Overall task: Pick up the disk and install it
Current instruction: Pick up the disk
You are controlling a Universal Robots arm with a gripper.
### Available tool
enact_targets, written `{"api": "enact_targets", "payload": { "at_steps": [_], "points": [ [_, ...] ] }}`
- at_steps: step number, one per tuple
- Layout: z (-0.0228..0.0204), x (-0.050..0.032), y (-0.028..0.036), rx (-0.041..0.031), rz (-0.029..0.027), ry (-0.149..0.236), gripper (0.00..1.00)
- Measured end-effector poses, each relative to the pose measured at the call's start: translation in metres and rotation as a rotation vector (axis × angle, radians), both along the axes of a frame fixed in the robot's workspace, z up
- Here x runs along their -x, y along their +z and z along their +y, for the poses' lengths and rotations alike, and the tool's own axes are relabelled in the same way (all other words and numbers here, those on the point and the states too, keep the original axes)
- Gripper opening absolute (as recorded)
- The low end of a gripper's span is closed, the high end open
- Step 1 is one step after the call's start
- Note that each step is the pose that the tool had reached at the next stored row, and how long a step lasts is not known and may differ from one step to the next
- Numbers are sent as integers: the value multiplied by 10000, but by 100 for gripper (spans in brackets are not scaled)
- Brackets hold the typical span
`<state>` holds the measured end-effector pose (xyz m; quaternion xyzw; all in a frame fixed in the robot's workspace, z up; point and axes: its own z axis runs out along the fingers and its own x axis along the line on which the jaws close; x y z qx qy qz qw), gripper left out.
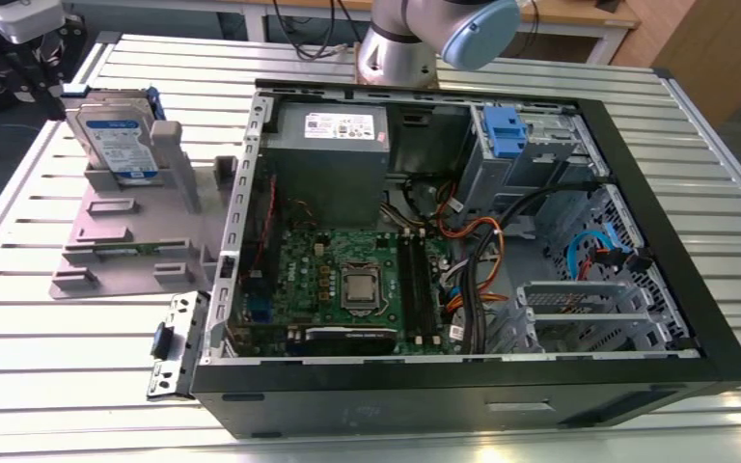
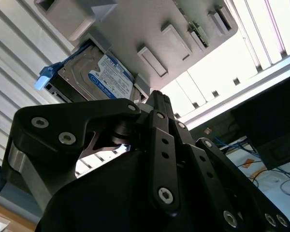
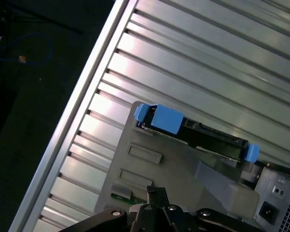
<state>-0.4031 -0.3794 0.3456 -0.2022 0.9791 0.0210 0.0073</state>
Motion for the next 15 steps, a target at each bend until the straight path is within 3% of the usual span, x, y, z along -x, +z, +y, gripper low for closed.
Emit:
{"api": "enact_targets", "payload": {
  "at_steps": [15],
  "points": [
    [0, 0, 0, 15, 0, 566, 10]
  ]
}}
